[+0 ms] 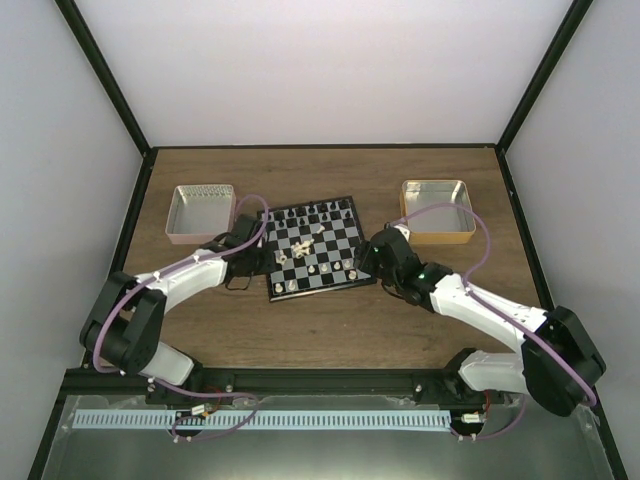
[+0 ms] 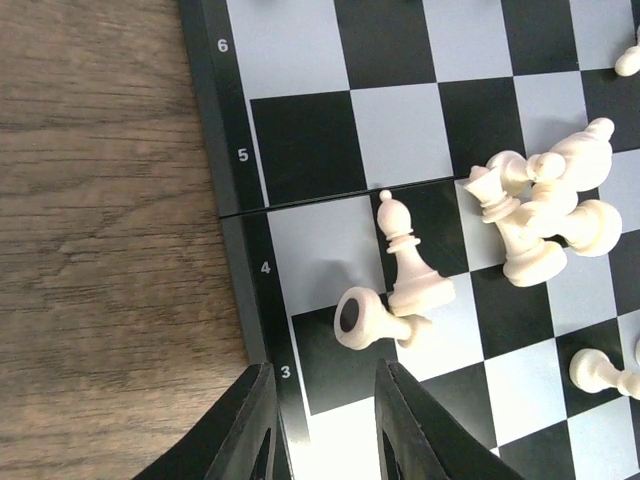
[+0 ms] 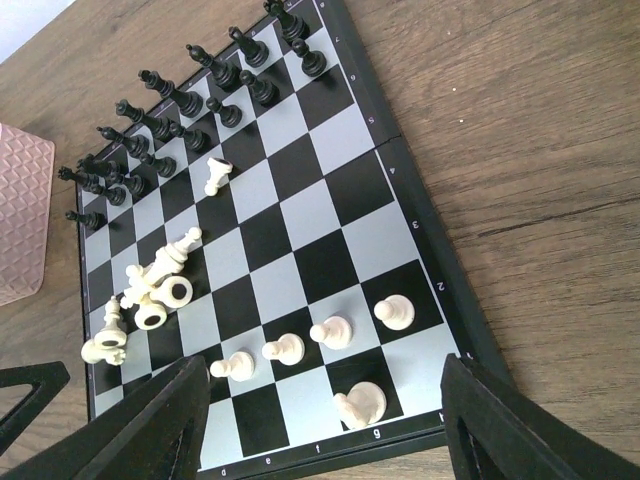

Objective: Set up the chess pieces on the board
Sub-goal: Pick up the chess piece from the chessboard, then place the chess piece on the chessboard.

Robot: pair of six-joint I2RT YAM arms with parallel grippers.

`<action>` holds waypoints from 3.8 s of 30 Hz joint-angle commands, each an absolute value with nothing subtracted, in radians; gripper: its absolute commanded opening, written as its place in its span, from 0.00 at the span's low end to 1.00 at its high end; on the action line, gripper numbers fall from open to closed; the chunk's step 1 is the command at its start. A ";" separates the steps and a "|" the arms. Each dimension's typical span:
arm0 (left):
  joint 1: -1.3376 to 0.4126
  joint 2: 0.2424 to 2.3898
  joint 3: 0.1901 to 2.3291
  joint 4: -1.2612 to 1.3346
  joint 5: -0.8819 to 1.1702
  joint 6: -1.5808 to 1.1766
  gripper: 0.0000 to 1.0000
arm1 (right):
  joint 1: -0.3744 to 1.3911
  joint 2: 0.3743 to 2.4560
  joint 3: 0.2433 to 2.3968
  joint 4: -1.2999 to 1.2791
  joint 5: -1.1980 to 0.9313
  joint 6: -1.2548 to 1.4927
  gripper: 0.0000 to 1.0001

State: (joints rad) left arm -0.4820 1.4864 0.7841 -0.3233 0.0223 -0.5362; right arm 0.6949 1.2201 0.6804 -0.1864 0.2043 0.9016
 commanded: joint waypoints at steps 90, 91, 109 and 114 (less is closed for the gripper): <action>-0.478 1.488 0.820 -0.217 0.293 -0.657 0.12 | 0.686 1.229 0.653 0.147 -0.178 0.705 0.65; -0.478 1.480 0.819 -0.207 0.313 -0.679 0.12 | 0.686 1.234 0.645 0.176 -0.203 0.711 0.65; -0.480 1.368 0.769 0.036 0.567 -1.018 0.12 | 0.749 1.415 0.733 0.295 -0.309 0.816 0.55; -0.479 1.369 0.766 0.046 0.579 -1.028 0.12 | 0.749 1.436 0.759 0.304 -0.316 0.816 0.55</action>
State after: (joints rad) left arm -0.4801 1.3808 0.7811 0.0093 0.5465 -0.9989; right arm 0.7429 1.4178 0.6983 0.2680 -0.2966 0.8085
